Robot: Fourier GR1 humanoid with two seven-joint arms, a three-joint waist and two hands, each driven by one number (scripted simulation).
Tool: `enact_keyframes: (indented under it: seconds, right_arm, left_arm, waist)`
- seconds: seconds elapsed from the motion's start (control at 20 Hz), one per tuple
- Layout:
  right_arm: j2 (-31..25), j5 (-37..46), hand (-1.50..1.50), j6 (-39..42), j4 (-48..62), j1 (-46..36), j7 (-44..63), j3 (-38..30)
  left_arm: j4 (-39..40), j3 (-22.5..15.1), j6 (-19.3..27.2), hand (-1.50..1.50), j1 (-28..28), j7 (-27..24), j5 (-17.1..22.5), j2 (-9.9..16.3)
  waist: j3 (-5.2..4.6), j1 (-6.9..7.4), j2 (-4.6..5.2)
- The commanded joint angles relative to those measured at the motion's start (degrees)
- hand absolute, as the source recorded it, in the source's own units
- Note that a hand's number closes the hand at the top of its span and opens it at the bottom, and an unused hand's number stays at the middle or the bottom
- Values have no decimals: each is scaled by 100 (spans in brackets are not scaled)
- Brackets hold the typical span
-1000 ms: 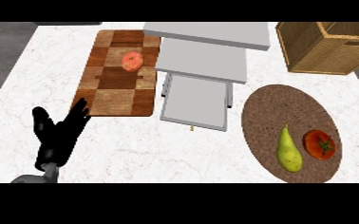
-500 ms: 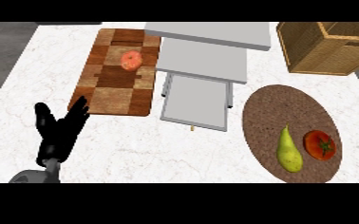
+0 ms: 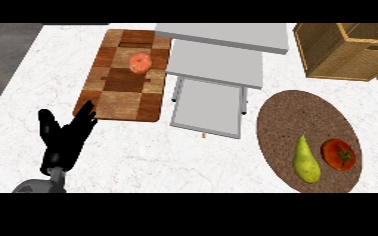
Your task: Pick the tomato from the placemat and place it in the tiered shelf
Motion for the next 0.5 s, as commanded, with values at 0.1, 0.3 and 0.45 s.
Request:
enact_keyframes:
  seconds: [0.1,0.3,0.45]
  right_arm:
    - [202,754,-150,200,-407,-254,870,382]
    - [383,1210,-150,279,-362,13,840,376]
    - [961,1826,-150,-77,183,-196,594,660]
  left_arm:
    - [149,68,65,0,-196,164,-237,-214]
    - [-350,129,-44,0,295,-70,-292,-227]
    - [117,479,-369,0,-127,169,-195,-66]
  waist:
    - [3,-12,0]
    - [4,-12,-9]
    - [5,-19,0]
